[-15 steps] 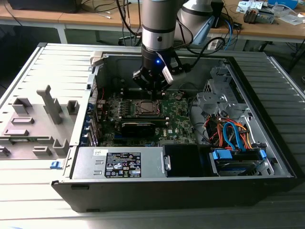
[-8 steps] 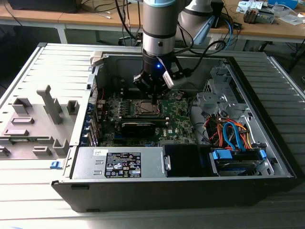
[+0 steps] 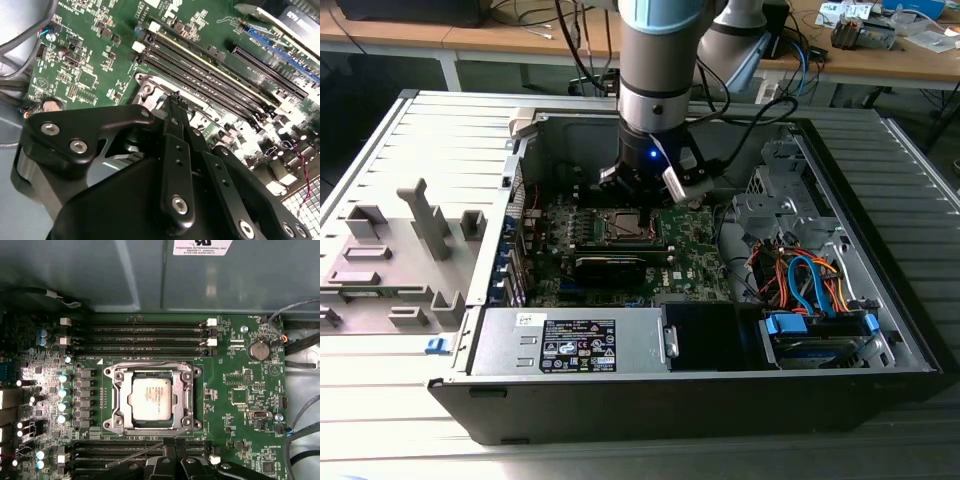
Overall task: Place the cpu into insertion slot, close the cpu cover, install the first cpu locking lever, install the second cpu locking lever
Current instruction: 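Install the second cpu locking lever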
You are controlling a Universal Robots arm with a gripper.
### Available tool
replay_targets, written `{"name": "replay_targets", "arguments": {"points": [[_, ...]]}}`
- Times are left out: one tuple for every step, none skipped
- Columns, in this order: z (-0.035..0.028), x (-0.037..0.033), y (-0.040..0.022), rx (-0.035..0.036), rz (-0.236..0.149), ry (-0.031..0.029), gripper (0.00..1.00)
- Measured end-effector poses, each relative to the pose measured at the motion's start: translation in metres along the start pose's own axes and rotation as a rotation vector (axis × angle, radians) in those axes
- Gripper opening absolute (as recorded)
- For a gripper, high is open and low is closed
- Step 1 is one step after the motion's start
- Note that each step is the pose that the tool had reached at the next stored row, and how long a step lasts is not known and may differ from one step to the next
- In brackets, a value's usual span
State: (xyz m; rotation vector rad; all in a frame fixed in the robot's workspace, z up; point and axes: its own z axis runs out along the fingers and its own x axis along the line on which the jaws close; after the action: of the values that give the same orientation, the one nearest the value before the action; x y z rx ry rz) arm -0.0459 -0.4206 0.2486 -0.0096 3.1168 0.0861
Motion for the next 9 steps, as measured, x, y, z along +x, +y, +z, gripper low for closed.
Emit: {"name": "replay_targets", "arguments": {"points": [[0.0, 0.0, -0.0019, -0.0113, 0.0, -0.0001, 0.11], [0.0, 0.0001, -0.0042, -0.0255, 0.001, -0.0003, 0.11], [-0.0001, 0.0005, -0.0062, -0.038, 0.001, -0.0003, 0.11], [-0.0001, 0.0009, -0.0082, -0.0513, 0.001, -0.0004, 0.11], [0.0, 0.0022, -0.0114, -0.0742, 0.002, -0.0006, 0.11], [0.0001, 0.0035, -0.0131, -0.0853, 0.002, -0.0006, 0.11], [0.0004, 0.0047, -0.0146, -0.093, 0.002, -0.0007, 0.11], [0.0009, 0.0073, -0.0177, -0.1075, 0.003, -0.0008, 0.11], [0.0012, 0.0085, -0.019, -0.1131, 0.003, -0.0009, 0.11]]}}
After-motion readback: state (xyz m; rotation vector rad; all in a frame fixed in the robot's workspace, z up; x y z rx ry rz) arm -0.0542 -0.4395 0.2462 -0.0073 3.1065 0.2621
